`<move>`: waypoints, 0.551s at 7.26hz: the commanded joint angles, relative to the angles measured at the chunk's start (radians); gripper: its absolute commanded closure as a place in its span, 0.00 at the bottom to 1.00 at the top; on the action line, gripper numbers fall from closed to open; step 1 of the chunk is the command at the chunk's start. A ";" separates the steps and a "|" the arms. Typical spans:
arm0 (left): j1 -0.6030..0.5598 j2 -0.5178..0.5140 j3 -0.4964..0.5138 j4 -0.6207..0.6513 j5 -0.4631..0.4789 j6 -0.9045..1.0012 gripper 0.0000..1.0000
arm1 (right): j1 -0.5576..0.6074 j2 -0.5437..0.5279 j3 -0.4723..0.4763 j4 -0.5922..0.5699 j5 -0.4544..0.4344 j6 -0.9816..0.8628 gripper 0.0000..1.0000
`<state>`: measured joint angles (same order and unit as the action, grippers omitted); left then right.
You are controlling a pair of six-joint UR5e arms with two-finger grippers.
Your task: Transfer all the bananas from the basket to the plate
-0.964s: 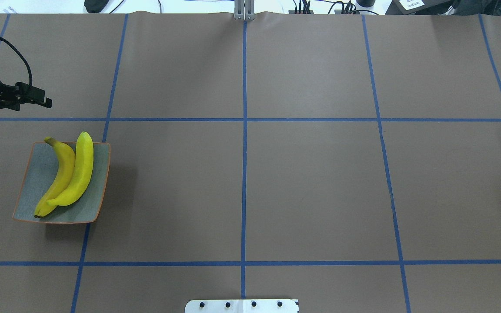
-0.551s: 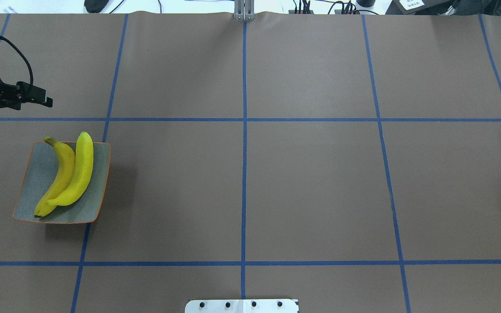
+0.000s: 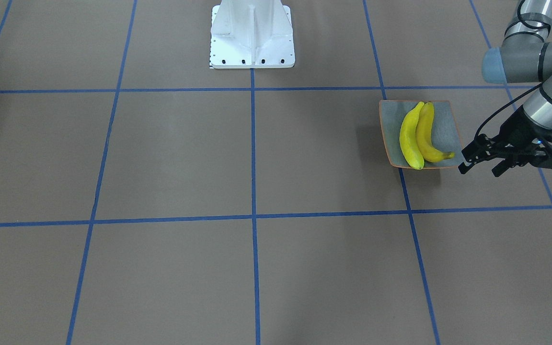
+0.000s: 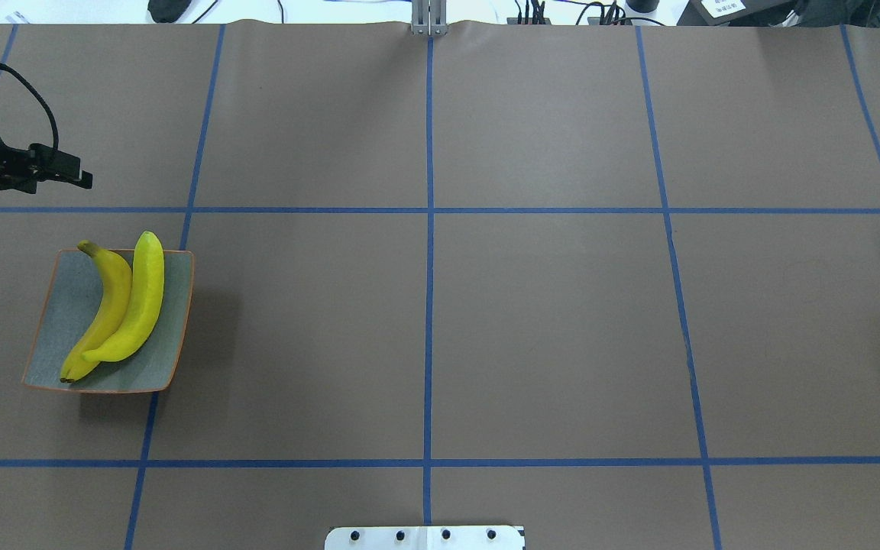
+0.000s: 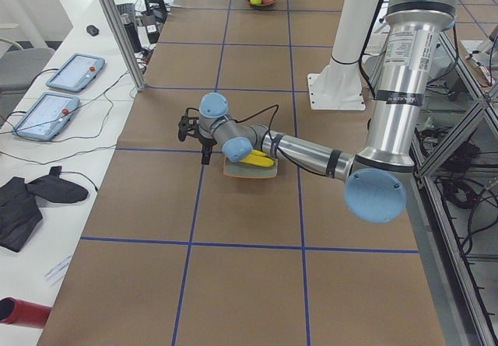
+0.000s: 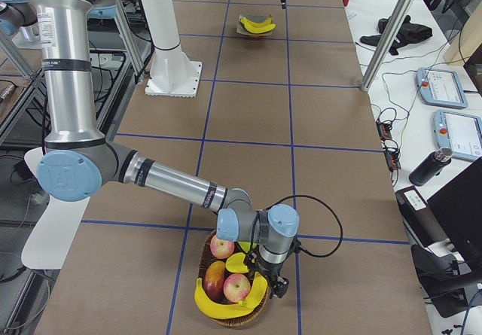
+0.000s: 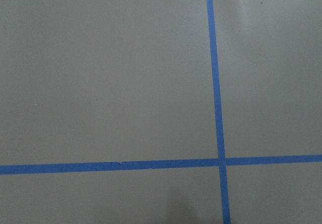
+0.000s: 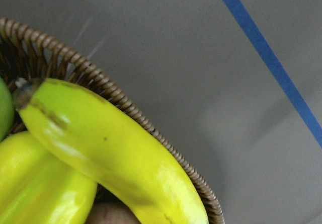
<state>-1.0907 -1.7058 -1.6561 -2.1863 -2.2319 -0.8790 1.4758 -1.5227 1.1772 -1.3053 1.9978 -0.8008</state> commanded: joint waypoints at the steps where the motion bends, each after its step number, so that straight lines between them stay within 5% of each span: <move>1: 0.000 0.000 0.004 -0.001 0.000 0.000 0.00 | -0.005 0.015 -0.048 0.047 -0.002 0.000 0.11; 4: 0.000 0.000 0.004 -0.003 0.000 0.000 0.00 | -0.008 0.015 -0.057 0.069 -0.004 0.003 0.18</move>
<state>-1.0907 -1.7058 -1.6522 -2.1884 -2.2319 -0.8790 1.4688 -1.5084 1.1210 -1.2415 1.9945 -0.7985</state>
